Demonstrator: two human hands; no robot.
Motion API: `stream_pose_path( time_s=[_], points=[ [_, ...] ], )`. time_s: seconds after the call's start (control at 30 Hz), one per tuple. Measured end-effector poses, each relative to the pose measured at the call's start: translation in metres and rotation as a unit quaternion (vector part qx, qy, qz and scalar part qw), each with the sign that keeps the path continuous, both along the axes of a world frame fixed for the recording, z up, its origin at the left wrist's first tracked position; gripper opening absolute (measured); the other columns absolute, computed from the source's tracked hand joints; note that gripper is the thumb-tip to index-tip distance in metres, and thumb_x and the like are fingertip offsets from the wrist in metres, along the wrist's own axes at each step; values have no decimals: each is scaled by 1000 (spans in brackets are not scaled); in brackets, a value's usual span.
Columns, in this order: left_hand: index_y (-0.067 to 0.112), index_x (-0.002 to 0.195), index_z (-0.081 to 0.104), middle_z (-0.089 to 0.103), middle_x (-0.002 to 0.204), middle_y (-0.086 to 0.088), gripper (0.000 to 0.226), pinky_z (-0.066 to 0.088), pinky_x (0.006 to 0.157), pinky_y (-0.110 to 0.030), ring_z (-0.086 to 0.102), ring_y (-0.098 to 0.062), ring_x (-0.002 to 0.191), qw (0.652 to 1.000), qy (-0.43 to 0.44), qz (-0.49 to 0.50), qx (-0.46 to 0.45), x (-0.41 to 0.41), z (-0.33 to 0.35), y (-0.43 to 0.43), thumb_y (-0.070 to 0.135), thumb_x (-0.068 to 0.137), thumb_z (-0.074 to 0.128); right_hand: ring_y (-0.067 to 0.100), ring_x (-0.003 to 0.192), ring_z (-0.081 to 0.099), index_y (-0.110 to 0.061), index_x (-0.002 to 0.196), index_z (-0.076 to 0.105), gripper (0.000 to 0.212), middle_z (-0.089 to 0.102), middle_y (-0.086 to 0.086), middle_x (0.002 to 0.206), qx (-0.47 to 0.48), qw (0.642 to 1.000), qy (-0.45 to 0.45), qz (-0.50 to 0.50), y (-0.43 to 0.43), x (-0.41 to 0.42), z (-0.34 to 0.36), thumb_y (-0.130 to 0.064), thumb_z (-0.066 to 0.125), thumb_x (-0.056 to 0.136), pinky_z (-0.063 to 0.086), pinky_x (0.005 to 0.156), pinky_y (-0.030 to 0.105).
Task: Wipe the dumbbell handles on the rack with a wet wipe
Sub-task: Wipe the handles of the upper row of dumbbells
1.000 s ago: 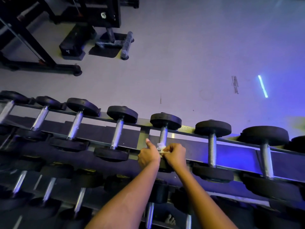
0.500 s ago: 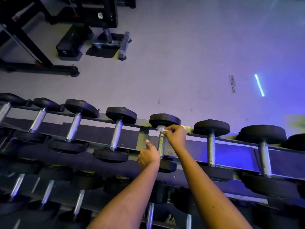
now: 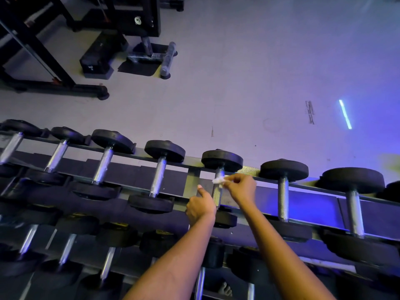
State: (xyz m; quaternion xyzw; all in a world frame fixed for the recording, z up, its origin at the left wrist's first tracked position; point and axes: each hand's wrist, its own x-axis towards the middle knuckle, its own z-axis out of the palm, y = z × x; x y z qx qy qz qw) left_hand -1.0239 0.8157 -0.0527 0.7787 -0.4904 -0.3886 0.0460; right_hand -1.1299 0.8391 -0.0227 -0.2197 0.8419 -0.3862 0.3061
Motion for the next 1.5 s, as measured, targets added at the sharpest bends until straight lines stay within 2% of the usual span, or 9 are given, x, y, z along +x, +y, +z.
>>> stream_pose_path(
  time_s=[0.13, 0.27, 0.4, 0.6, 0.77, 0.9, 1.23, 1.4, 1.5],
  points=[
    [10, 112, 68, 64, 114, -17, 71, 42, 68, -36, 60, -35, 101, 1000, -3, 4, 7, -1, 2, 1, 61, 97, 20, 13, 69, 58, -7, 88, 76, 9, 72, 8, 84, -14, 1000, 21, -14, -21, -10, -1, -10, 76, 79, 40, 59, 17],
    [9, 115, 67, 63, 118, -18, 69, 37, 69, -36, 58, -37, 106, 1000, -7, 2, 6, -1, 4, 0, 58, 98, 22, 16, 65, 59, -12, 67, 71, 10, 70, 9, 71, 15, 999, 26, 34, -15, -1, -6, -11, 79, 74, 46, 61, 26],
    [9, 112, 69, 64, 118, -19, 70, 39, 73, -37, 58, -38, 107, 1000, -10, 0, 2, -1, 0, -1, 59, 97, 22, 18, 63, 59, -6, 64, 71, 8, 68, 11, 66, 90, 991, 21, 96, 10, 16, -14, -8, 76, 71, 50, 62, 33],
    [6, 108, 69, 66, 112, -18, 73, 50, 80, -39, 60, -37, 102, 1000, -3, -2, 5, -1, -3, 0, 61, 96, 21, 9, 63, 54, -3, 76, 74, 4, 63, 6, 71, 105, 987, -5, 124, 25, 23, -7, -7, 74, 75, 38, 52, 16],
    [6, 109, 67, 65, 111, -17, 73, 45, 68, -37, 61, -35, 100, 1000, 0, 1, 11, 0, 3, 0, 61, 97, 20, 3, 61, 53, -5, 84, 75, 6, 64, 3, 72, 26, 999, 11, 27, 1, 2, 1, -8, 74, 80, 35, 53, 11],
    [6, 113, 65, 64, 114, -18, 69, 42, 68, -36, 60, -34, 102, 1000, 7, 20, 19, -2, 8, 1, 59, 98, 24, 9, 66, 57, -7, 83, 74, 4, 70, 8, 78, 9, 1000, 23, -9, -14, -3, -3, -10, 74, 81, 36, 53, 12],
    [4, 113, 65, 63, 116, -19, 61, 45, 76, -37, 59, -36, 105, 998, 22, 40, 51, -2, 14, 0, 53, 98, 32, 12, 69, 60, -8, 70, 72, 5, 67, 4, 71, 88, 992, 4, 90, 30, 29, -15, -6, 74, 74, 44, 57, 18],
    [3, 105, 67, 64, 102, -15, 43, 49, 68, -35, 60, -32, 88, 984, 99, 107, 101, 1, 26, 1, 39, 91, 49, 15, 74, 65, -13, 62, 64, 16, 68, 6, 74, 107, 990, 1, 89, 27, 31, -8, -9, 75, 74, 55, 65, 26],
    [1, 99, 63, 61, 92, -15, 33, 51, 58, -36, 60, -33, 74, 944, 201, 226, 134, 8, 13, -5, 28, 82, 53, 14, 77, 65, -17, 64, 63, 17, 69, 5, 78, 106, 991, -1, 84, 30, 34, -5, -9, 74, 76, 56, 68, 26]
  ],
)
